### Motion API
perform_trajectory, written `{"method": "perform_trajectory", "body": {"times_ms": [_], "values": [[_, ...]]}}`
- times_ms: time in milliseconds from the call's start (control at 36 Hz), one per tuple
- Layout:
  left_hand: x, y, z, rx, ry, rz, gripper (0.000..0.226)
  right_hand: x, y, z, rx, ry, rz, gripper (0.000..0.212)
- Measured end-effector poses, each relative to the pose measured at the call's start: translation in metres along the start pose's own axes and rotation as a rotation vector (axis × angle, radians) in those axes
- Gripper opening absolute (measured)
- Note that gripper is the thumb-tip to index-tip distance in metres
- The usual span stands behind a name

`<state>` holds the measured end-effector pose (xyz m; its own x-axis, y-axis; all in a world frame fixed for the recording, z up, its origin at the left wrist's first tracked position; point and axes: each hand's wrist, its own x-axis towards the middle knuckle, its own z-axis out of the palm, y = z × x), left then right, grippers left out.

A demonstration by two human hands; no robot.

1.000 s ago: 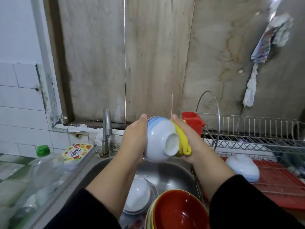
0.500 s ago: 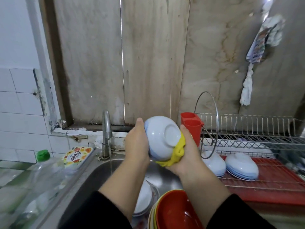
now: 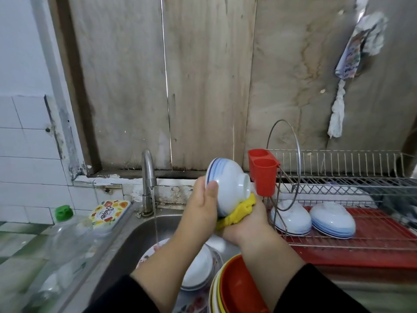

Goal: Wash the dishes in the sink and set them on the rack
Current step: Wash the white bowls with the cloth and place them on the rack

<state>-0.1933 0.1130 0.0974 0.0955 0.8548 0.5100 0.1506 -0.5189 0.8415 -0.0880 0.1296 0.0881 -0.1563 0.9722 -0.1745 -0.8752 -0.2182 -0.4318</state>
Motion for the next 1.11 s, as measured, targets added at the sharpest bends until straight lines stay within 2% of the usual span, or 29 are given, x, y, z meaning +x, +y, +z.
{"method": "perform_trajectory", "body": {"times_ms": [56,83,139,167,250,306,389,444,528,611,778,833,889,944,1000,1056,1111], "values": [[-0.001,-0.011,0.001,0.131,-0.07,0.1,0.021,0.001,0.003,0.002,0.025,0.006,-0.046,0.044],[0.001,-0.016,0.0,0.203,-0.106,0.14,0.019,0.003,0.003,0.002,0.014,-0.006,-0.057,0.049],[0.004,-0.026,-0.002,0.338,-0.179,0.171,0.019,0.016,0.003,-0.001,0.03,0.021,-0.071,0.082],[0.006,-0.028,-0.003,0.403,-0.218,0.163,0.022,0.016,0.002,0.001,0.035,0.016,-0.055,0.086],[0.009,-0.029,-0.01,0.548,-0.276,0.224,0.022,0.01,-0.002,0.008,-0.063,0.083,-0.021,0.029],[0.012,-0.029,-0.016,0.66,-0.299,0.285,0.025,0.005,-0.006,0.012,-0.114,0.125,-0.018,0.035],[0.019,-0.03,-0.023,0.793,-0.338,0.381,0.017,0.002,-0.01,0.015,-0.169,0.173,-0.024,0.047],[0.023,-0.036,-0.025,0.882,-0.302,0.465,0.016,0.001,-0.013,0.014,-0.217,0.181,-0.066,0.052],[0.03,-0.05,-0.029,0.887,-0.177,0.634,0.018,-0.008,-0.018,0.016,-0.321,0.067,-0.086,0.062],[0.036,-0.052,-0.036,0.948,-0.166,0.743,0.033,-0.012,-0.018,0.015,-0.404,-0.038,-0.023,0.077],[0.041,-0.057,-0.04,0.938,-0.152,0.799,0.008,-0.015,-0.012,0.019,-0.435,-0.008,-0.053,0.058],[0.036,-0.06,-0.04,0.812,-0.124,0.704,0.01,-0.015,-0.009,0.021,-0.414,0.004,-0.092,0.05],[0.025,-0.057,-0.039,0.561,-0.017,0.507,0.014,-0.016,-0.006,0.022,-0.395,-0.013,-0.134,0.049],[0.012,-0.049,-0.035,0.312,0.117,0.174,0.031,-0.016,-0.004,0.022,-0.365,-0.022,-0.174,0.053],[0.003,-0.04,-0.034,0.137,0.183,-0.252,0.046,-0.017,-0.002,0.023,-0.315,-0.031,-0.206,0.055],[0.003,-0.034,-0.034,-0.133,0.111,-0.656,0.036,-0.018,0.001,0.025,-0.273,-0.059,-0.222,0.055],[0.006,-0.024,-0.035,-0.442,-0.063,-0.964,0.03,-0.019,0.005,0.028,-0.261,-0.086,-0.226,0.054]]}}
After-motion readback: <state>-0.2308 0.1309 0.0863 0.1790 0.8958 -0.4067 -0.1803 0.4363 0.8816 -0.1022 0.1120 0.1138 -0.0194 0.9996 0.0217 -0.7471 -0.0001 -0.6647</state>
